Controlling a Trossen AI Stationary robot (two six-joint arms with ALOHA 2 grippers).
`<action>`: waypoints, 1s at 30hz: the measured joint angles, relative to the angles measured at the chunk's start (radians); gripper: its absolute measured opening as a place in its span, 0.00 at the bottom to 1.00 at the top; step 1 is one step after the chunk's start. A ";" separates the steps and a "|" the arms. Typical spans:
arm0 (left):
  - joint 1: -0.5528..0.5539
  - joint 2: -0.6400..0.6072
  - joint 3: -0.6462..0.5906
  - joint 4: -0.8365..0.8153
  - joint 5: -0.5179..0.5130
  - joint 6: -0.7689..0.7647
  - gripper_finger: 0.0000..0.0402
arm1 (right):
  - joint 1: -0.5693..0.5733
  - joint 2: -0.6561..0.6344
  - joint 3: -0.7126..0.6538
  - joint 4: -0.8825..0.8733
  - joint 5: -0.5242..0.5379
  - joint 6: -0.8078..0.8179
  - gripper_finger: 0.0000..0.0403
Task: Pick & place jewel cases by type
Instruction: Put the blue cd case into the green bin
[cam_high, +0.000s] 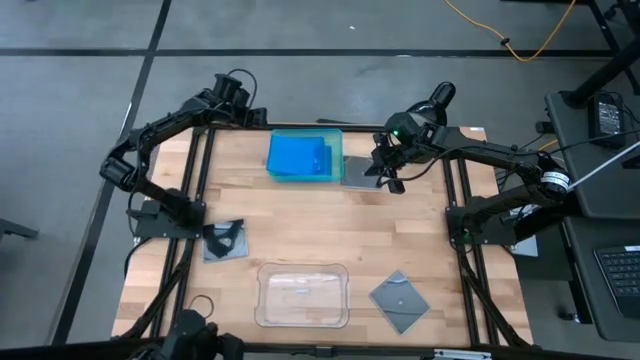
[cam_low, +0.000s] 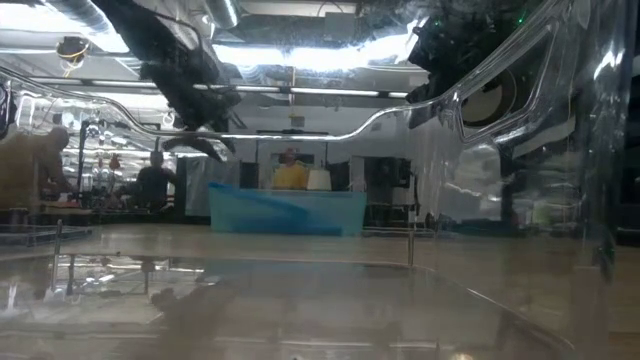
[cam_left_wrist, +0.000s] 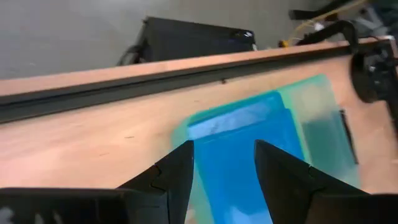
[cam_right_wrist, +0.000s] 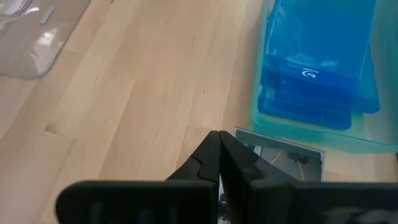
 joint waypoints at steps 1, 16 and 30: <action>0.003 -0.014 0.000 -0.021 -0.011 0.008 0.40 | 0.000 0.000 0.000 -0.002 0.000 -0.004 0.02; -0.181 -0.037 0.000 -0.262 -0.264 0.079 0.21 | 0.000 0.000 0.000 -0.002 0.000 -0.021 0.02; -0.275 -0.031 -0.059 -0.243 -0.231 0.049 0.01 | 0.000 0.000 0.000 -0.006 0.000 -0.025 0.02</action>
